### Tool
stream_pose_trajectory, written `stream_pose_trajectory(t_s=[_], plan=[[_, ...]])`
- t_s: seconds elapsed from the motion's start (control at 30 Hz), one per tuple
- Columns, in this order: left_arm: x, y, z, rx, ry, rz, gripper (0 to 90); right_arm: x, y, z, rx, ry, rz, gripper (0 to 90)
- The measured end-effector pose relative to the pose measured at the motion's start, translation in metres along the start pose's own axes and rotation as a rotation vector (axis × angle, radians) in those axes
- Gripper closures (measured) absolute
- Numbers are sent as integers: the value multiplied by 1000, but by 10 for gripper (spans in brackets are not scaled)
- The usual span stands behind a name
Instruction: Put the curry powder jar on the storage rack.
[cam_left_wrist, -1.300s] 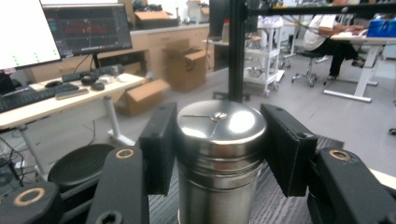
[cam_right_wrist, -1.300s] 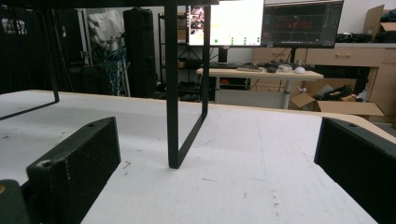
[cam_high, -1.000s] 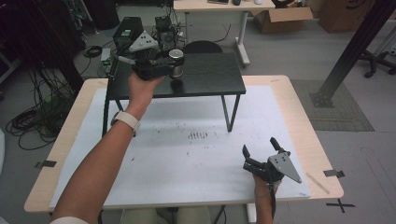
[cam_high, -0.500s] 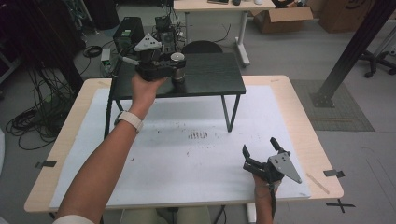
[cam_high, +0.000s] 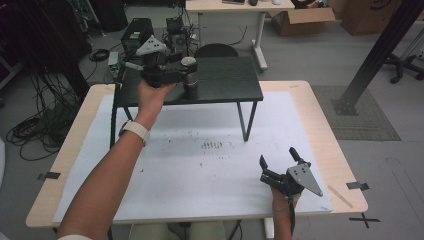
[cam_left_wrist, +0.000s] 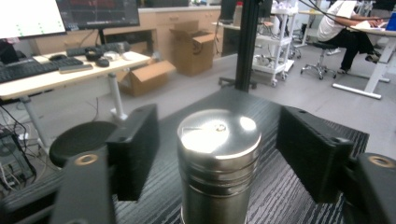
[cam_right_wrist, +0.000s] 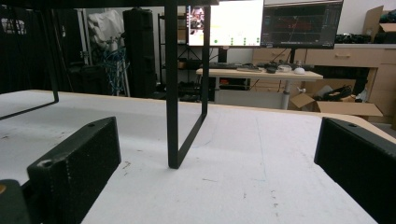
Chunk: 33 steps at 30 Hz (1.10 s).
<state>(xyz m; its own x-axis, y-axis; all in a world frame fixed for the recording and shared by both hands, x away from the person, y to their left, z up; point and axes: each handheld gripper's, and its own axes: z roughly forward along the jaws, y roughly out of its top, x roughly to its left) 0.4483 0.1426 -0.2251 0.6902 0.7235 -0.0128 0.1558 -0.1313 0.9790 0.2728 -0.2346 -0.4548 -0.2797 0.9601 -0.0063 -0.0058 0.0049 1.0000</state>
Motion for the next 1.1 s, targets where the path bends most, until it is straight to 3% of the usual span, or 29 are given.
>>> stream_pose_trajectory(t_s=[0.23, 0.37, 0.67, 0.73, 0.97, 1.1], plan=[[-1, 4, -8, -21, 2, -7, 205, 0, 0, 0, -1, 1, 1, 0], [-1, 4, -17, -56, 1, -28, 175, 0, 0, 0, -1, 1, 2, 0], [-4, 2, -34, -68, 5, -16, 102, 0, 0, 0, 1, 1, 0, 0], [-5, 1, -43, -107, 13, -26, 98, 0, 0, 0, 0, 2, -1, 0], [-6, -3, -54, -97, 16, -32, 38, 0, 0, 0, 0, 3, 1, 0], [-10, -7, -65, -143, 23, -30, 30, 0, 0, 0, 1, 2, 0, 0]])
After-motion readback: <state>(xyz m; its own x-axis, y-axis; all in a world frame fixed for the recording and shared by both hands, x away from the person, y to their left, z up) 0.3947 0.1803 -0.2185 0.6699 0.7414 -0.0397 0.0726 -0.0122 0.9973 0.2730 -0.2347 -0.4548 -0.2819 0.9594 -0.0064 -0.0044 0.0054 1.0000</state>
